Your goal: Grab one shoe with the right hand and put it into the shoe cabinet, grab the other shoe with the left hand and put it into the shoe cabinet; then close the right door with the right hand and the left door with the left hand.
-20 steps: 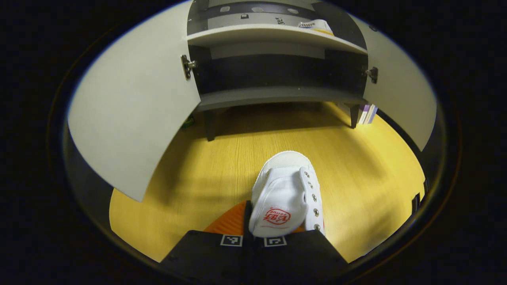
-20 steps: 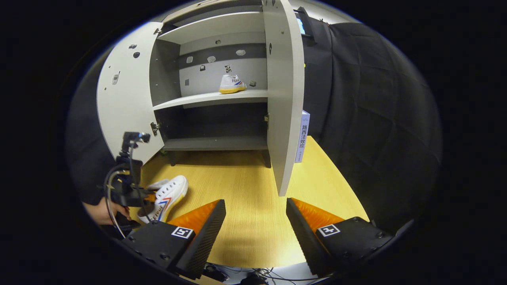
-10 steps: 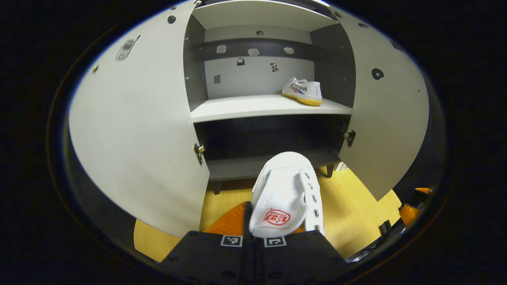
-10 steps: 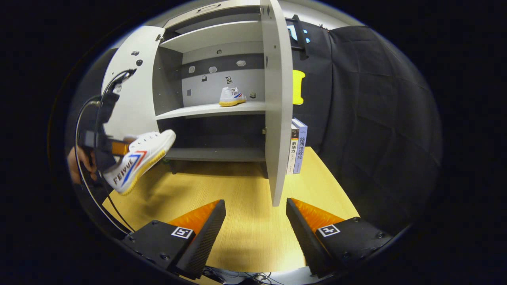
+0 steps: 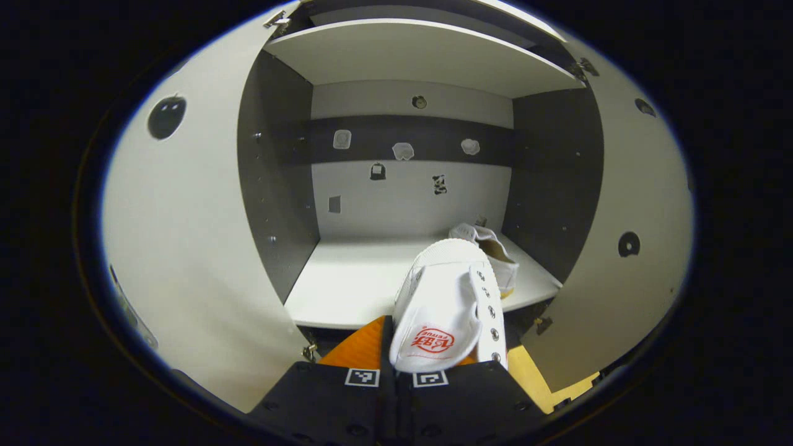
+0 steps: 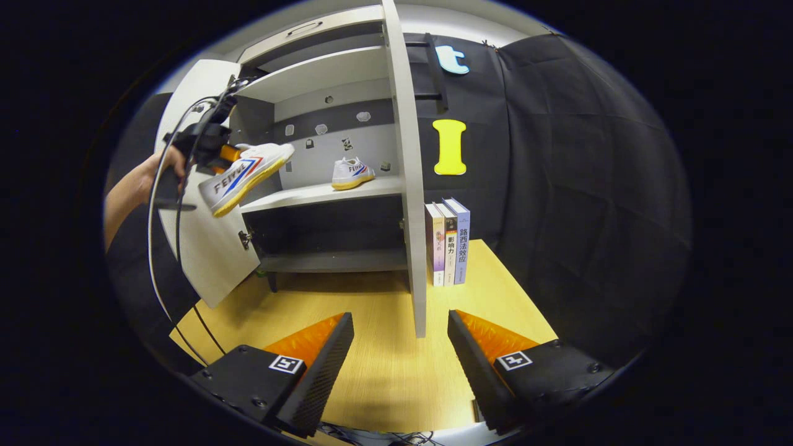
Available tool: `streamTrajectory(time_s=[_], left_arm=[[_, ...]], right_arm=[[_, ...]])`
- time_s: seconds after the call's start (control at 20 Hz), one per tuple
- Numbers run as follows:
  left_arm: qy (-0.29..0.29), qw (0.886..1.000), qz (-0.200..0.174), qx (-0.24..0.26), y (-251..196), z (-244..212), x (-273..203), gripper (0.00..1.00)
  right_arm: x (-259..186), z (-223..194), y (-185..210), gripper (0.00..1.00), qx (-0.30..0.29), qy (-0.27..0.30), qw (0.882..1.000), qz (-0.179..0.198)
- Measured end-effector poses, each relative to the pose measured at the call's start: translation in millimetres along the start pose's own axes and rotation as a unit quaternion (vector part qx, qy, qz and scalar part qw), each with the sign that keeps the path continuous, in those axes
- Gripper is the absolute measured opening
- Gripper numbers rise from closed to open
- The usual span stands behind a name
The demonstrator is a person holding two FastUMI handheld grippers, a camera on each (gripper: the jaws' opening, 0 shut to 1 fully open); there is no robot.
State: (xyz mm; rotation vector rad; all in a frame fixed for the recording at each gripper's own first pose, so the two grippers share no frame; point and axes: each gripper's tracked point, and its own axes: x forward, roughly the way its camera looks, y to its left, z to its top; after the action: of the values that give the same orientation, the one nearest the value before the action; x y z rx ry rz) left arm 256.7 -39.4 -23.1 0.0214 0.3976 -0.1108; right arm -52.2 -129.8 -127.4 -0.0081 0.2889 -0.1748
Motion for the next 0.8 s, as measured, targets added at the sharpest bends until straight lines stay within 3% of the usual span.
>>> streamTrajectory(time_s=[0.25, 0.55, 0.8], left_arm=[[0.02, 1.0, 0.023, 0.003, 14, 53, 74, 0.05], [0.071, 0.996, 0.057, 0.018, -5, 98, 144, 0.05], [0.122, 0.987, 0.077, 0.065, 5, 65, 198, 0.05]], right_arm=[[-5, 3, -8, 0.98, -0.008, -0.003, 1.0, -0.001], [-4, 5, -37, 0.98, -0.008, 0.0, 0.999, -0.037], [-5, 9, -44, 0.98, -0.001, -0.002, 0.999, -0.05]])
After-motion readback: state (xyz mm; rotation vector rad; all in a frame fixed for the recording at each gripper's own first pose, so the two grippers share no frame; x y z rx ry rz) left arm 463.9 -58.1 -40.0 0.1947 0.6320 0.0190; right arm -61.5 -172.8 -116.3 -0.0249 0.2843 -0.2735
